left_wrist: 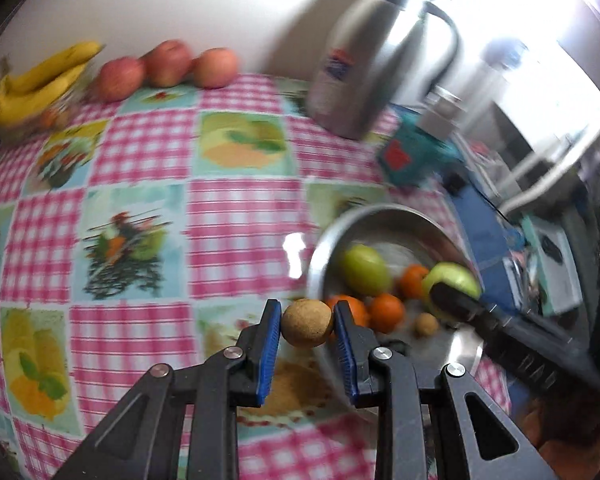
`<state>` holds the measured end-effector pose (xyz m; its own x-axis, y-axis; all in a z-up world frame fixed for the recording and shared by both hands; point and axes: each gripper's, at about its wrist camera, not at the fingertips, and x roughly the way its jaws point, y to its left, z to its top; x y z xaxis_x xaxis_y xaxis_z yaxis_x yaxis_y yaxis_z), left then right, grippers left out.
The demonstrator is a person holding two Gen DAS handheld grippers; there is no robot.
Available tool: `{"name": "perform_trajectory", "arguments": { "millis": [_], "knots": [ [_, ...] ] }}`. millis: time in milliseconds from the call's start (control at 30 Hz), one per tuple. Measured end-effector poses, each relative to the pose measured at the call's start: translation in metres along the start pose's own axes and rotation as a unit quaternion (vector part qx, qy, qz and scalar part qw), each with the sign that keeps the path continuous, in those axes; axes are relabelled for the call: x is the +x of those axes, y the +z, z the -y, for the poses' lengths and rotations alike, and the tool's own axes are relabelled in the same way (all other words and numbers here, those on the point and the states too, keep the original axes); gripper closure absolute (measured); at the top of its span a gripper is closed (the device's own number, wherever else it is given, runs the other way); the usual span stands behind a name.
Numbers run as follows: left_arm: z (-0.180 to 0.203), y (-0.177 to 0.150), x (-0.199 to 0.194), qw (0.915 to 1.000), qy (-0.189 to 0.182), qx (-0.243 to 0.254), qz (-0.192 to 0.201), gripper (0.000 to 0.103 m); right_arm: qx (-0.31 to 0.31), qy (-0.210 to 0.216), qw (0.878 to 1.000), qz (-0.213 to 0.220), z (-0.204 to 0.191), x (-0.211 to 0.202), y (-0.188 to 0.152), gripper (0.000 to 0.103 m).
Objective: Organize fruits
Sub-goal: 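Carry the kiwi over the bowl with the left tool while the right tool carries the pear there, then open the left tool to drop the kiwi while the right tool lowers and releases the pear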
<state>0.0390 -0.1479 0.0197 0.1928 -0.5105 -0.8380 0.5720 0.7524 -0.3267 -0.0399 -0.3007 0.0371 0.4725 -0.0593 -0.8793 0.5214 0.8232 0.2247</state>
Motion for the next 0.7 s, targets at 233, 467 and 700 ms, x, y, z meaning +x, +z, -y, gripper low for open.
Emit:
{"name": "perform_trajectory", "arguments": {
  "millis": [233, 467, 700],
  "knots": [
    [0.036, -0.015, 0.023, 0.9985, -0.004, 0.045, -0.031, 0.074, 0.024, -0.042, 0.999, -0.019, 0.038, -0.004, -0.05, 0.062],
    [0.045, -0.021, 0.045, 0.997, 0.002, 0.053, -0.057, 0.074, 0.024, -0.057, 0.997, -0.04, 0.051, 0.008, -0.07, 0.062],
    [0.046, -0.028, 0.046, 0.9963, 0.009, 0.061, -0.061, 0.072, 0.023, -0.061, 0.997, -0.046, 0.052, 0.01, -0.073, 0.062]
  ]
}}
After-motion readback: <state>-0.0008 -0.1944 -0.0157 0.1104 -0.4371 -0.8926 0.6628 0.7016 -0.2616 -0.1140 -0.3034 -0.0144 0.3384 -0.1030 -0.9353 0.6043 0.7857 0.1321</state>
